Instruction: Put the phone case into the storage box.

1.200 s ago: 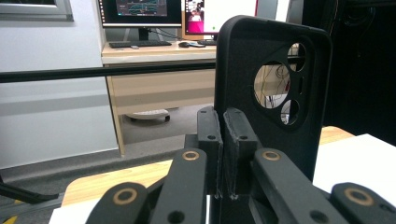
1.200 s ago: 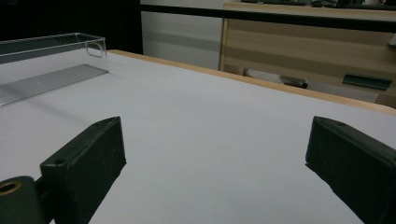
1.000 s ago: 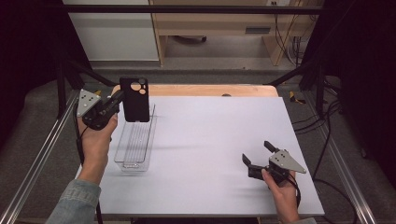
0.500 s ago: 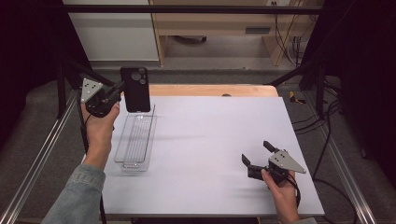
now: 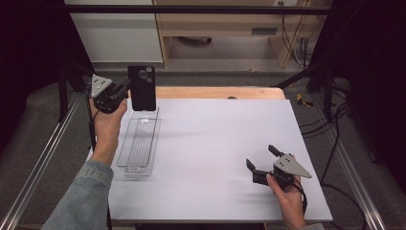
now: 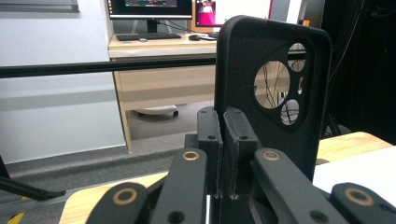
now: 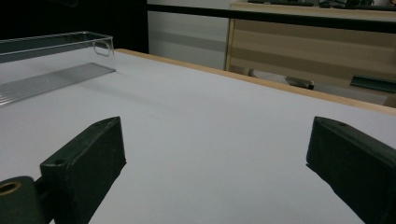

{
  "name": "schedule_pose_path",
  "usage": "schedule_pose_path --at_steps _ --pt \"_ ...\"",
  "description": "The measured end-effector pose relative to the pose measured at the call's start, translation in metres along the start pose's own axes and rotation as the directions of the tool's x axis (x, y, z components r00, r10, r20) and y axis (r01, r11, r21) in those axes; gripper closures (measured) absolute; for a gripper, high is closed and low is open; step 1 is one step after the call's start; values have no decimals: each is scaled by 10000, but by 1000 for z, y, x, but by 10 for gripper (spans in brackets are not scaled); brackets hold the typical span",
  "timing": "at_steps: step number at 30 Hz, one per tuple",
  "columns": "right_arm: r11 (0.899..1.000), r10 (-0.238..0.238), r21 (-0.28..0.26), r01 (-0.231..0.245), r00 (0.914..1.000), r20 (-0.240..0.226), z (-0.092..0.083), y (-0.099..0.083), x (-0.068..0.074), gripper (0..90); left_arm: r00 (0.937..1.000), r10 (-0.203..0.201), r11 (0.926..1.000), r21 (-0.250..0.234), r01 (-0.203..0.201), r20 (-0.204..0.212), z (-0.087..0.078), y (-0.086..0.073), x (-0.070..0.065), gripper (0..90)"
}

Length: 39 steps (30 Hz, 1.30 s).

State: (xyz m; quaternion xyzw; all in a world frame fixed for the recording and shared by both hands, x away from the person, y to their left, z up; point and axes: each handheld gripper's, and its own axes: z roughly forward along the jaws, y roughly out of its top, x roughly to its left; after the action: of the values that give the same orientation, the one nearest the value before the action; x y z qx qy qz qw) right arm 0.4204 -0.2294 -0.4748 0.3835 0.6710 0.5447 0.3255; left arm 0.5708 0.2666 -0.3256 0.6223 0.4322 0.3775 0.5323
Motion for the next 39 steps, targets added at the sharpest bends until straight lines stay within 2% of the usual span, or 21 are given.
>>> schedule_pose_path --at_steps 2,5,9,15,31,39 --pt "10000 13 -6 -13 10000 -5 0 0 0 48 10000 84 10000 10 -84 3 2 1 -2 858" --pt "10000 44 -30 -43 10000 15 -1 1 -1 49 10000 -83 9999 -85 84 49 3 1 -2 858" --pt "9999 20 -100 -19 10000 34 -2 1 -1 49 9999 -121 9999 42 121 -75 6 -2 -2 858" --pt "9999 -7 -132 7 10000 -7 -2 2 1 50 9996 -144 9998 121 147 -233 6 -2 1 858" --pt "9998 30 -172 -30 10000 6 -1 2 0 50 9995 -76 9989 464 89 -293 12 -10 11 858" --pt "9997 -3 -234 2 10000 -35 -1 2 1 50 9995 -84 9983 566 101 -294 16 -14 11 858"
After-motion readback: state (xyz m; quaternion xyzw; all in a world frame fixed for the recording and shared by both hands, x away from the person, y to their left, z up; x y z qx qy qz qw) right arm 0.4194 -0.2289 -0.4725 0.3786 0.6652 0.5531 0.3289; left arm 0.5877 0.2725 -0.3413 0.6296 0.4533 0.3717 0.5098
